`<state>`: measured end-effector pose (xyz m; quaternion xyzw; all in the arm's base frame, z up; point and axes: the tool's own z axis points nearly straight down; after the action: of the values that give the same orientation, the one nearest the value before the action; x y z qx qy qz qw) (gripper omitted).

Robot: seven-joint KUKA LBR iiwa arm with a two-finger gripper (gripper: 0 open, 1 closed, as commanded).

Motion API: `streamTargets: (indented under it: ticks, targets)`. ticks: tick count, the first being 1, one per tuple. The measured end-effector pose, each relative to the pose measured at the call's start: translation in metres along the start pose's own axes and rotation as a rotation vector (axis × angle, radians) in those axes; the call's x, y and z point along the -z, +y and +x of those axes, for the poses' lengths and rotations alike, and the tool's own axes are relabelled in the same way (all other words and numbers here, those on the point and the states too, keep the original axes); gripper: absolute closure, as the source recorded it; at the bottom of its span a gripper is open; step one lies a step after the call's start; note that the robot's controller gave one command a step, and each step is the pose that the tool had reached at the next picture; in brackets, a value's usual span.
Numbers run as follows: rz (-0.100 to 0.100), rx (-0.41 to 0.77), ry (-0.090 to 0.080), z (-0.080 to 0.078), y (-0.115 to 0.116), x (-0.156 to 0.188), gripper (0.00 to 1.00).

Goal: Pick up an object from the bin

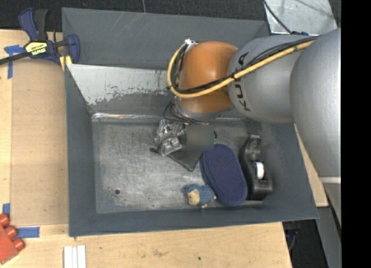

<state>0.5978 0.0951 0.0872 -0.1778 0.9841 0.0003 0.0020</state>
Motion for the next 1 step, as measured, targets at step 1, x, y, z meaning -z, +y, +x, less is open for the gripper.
streamTargets:
  ticks: [1]
  targets:
    - [0.000,-0.001,0.000,0.0001,-0.0002,-0.0002,0.00]
